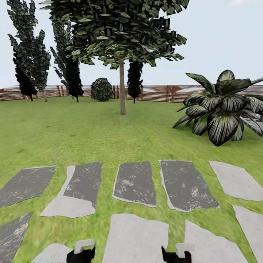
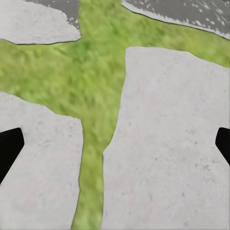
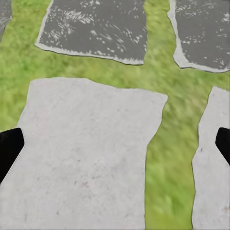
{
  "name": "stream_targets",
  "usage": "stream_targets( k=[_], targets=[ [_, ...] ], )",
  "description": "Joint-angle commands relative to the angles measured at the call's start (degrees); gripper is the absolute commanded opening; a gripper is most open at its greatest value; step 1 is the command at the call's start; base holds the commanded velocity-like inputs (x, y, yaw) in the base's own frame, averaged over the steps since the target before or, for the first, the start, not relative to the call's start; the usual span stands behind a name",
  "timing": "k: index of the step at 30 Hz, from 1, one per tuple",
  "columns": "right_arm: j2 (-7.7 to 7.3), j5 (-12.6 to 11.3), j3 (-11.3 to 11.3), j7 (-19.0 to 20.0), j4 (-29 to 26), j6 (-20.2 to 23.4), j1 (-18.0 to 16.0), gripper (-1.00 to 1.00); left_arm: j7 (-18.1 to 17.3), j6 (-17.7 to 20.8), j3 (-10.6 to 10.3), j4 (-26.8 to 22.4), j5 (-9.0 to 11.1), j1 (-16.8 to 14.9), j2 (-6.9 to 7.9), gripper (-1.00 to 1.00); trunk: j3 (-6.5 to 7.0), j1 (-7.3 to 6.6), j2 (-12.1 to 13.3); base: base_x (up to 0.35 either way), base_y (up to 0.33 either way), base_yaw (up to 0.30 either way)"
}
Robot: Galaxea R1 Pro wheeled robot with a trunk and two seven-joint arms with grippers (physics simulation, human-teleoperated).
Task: In the garden, pick up the pesticide atomizer on the floor and spray pesticide onto both trees until each tree trunk is fully covered.
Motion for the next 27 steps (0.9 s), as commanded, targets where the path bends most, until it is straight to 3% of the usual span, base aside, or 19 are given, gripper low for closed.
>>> stream_targets(
  k=[1, 27],
  targets=[
    [0.0, 0.0, 0.0, 0.0, 0.0, 0.0, 0.0, 1.0, 0.01, 0.02, 0.01, 0.0, 0.0, 0.0, -0.02, 1.0, -0.02, 0.0, 0.0, 0.134, 0.0, 0.28],
    [0.0, 0.0, 0.0, 0.0, 0.0, 0.0, 0.0, 1.0, 0.01, 0.01, -0.01, 0.0, 0.0, 0.0, -0.09, 1.0, -0.62, 0.0, 0.0, 0.134, 0.0, 0.28]
  ],
)
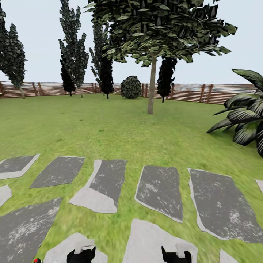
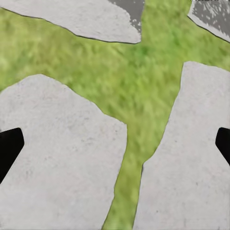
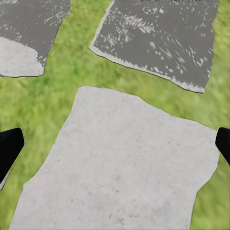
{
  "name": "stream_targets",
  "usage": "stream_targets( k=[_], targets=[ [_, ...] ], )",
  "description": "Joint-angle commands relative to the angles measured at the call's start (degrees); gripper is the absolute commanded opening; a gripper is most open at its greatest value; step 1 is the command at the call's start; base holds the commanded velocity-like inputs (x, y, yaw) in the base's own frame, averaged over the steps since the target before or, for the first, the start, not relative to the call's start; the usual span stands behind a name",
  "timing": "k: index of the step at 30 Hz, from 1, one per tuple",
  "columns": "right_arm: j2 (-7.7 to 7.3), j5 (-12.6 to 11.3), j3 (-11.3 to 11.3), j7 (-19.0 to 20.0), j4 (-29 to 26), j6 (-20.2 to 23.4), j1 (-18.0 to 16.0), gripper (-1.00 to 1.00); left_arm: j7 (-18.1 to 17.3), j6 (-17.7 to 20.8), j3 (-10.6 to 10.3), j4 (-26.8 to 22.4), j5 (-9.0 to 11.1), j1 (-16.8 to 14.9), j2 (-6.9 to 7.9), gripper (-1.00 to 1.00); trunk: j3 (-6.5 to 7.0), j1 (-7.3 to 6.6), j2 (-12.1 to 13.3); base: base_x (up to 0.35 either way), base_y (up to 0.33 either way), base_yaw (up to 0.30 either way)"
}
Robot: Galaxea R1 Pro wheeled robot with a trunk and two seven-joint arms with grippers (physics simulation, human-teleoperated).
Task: In the garden, pick up the pesticide atomizer on the floor and spray pesticide onto both trees until each tree trunk is fully covered.
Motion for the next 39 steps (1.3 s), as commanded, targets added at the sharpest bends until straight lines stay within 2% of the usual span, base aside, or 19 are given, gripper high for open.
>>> stream_targets(
  k=[1, 19, 39],
  targets=[
    [0.0, 0.0, 0.0, 0.0, 0.0, 0.0, 0.0, 1.0, 0.01, 0.01, 0.01, 0.0, 0.0, 0.0, 0.0, 1.0, -0.02, 0.0, 0.0, 0.134, 0.0, 0.28],
    [0.0, 0.0, 0.0, 0.0, 0.0, 0.0, 0.02, 1.0, 0.01, 0.02, 0.01, 0.0, 0.0, 0.0, 0.0, 1.0, -0.44, 0.0, 0.0, 0.138, -0.043, 0.28],
    [0.0, 0.0, 0.0, 0.0, 0.0, 0.0, 0.01, 1.0, 0.02, 0.04, 0.01, 0.0, 0.0, 0.0, 0.0, 1.0, -0.89, 0.0, 0.0, 0.151, -0.22, 0.28]
  ],
)
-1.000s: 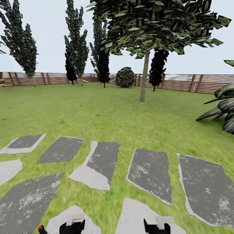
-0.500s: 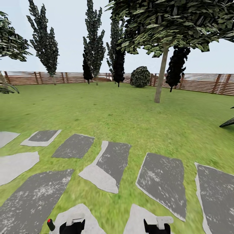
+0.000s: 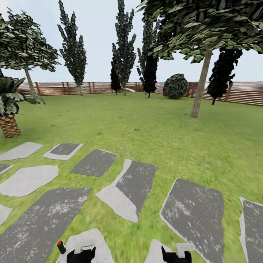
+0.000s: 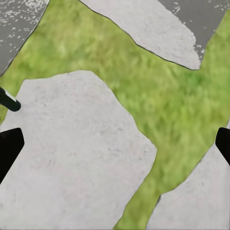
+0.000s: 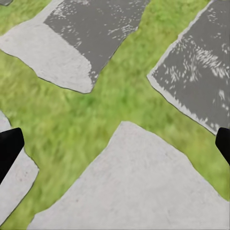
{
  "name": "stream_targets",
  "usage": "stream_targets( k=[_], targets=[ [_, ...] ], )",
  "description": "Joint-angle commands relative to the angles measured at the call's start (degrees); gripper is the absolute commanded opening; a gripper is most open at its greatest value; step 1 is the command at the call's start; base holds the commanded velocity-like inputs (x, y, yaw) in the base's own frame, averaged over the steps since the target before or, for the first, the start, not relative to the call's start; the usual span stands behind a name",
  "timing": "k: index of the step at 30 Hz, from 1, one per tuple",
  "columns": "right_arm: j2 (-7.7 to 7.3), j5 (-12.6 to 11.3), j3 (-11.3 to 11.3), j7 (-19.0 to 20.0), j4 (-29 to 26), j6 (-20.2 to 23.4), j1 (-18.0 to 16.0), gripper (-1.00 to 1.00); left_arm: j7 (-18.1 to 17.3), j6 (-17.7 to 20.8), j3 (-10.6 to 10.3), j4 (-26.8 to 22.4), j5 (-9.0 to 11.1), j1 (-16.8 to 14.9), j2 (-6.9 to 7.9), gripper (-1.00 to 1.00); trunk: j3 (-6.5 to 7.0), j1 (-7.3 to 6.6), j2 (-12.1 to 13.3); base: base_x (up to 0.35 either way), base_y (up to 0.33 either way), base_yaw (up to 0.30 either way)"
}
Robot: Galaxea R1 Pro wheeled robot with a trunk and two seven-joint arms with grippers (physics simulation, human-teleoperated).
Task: In the garden, pick up the pesticide atomizer on the floor and spray pesticide onto both trees until each tree trunk is fully covered.
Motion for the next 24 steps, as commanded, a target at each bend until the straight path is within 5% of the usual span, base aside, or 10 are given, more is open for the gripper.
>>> stream_targets(
  k=[1, 24],
  targets=[
    [0.0, 0.0, 0.0, 0.0, 0.0, 0.0, -0.01, 1.0, 0.0, -0.01, 0.01, 0.0, 0.0, 0.0, 0.0, 1.0, -0.02, 0.0, 0.0, 0.05, -0.239, 0.28],
    [0.0, 0.0, 0.0, 0.0, 0.0, 0.0, -0.02, 1.0, 0.0, -0.01, 0.06, 0.0, 0.0, 0.0, -0.01, 1.0, -0.54, 0.0, 0.0, 0.018, -0.24, 0.28]
  ],
)
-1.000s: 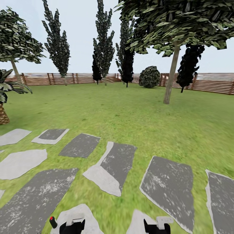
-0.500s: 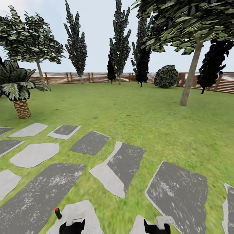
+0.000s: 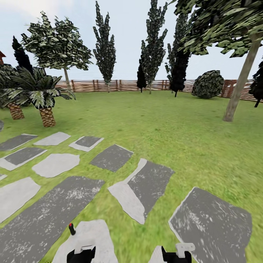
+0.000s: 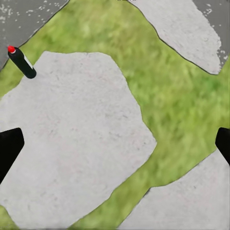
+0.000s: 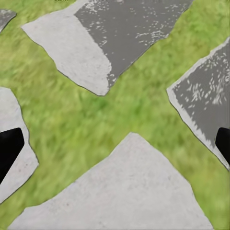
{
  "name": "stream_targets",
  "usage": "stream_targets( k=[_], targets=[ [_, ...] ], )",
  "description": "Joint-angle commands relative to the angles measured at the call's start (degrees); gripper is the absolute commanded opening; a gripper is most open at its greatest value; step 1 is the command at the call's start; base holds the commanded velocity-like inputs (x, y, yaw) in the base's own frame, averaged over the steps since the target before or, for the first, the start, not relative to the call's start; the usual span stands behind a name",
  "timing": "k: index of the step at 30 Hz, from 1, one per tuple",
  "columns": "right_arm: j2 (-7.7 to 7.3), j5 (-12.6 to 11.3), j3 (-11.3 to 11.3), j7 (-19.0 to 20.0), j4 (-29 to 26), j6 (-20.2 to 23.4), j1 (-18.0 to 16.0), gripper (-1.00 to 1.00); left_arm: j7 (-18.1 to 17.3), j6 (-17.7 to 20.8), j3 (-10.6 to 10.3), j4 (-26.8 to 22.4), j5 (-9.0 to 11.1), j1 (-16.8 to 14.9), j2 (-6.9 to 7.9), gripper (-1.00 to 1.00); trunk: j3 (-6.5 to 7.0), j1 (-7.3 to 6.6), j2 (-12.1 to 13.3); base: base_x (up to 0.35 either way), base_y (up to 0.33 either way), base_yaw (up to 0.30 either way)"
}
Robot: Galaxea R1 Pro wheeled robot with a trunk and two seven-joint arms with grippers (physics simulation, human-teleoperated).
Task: In the garden, pick up the pesticide atomizer on the floor and spray pesticide onto both trees until each tree trunk is fully covered.
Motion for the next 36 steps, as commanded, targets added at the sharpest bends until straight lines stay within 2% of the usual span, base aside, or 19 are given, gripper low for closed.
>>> stream_targets(
  k=[1, 15, 36],
  targets=[
    [0.0, 0.0, 0.0, 0.0, 0.0, 0.0, 0.0, 1.0, 0.0, -0.01, 0.0, 0.0, 0.0, 0.0, -0.01, 1.0, -0.02, 0.0, 0.0, 0.076, -0.24, 0.28],
    [0.0, 0.0, 0.0, 0.0, 0.01, 0.0, 0.03, 1.0, 0.0, -0.02, 0.01, 0.0, 0.0, 0.0, -0.07, 1.0, -0.34, 0.0, 0.0, 0.087, -0.202, 0.28],
    [0.0, 0.0, 0.0, 0.0, 0.07, 0.0, 0.01, 1.0, 0.0, -0.03, 0.01, 0.0, 0.0, 0.0, -0.07, 1.0, -0.81, 0.0, 0.0, 0.085, -0.007, 0.28]
  ],
)
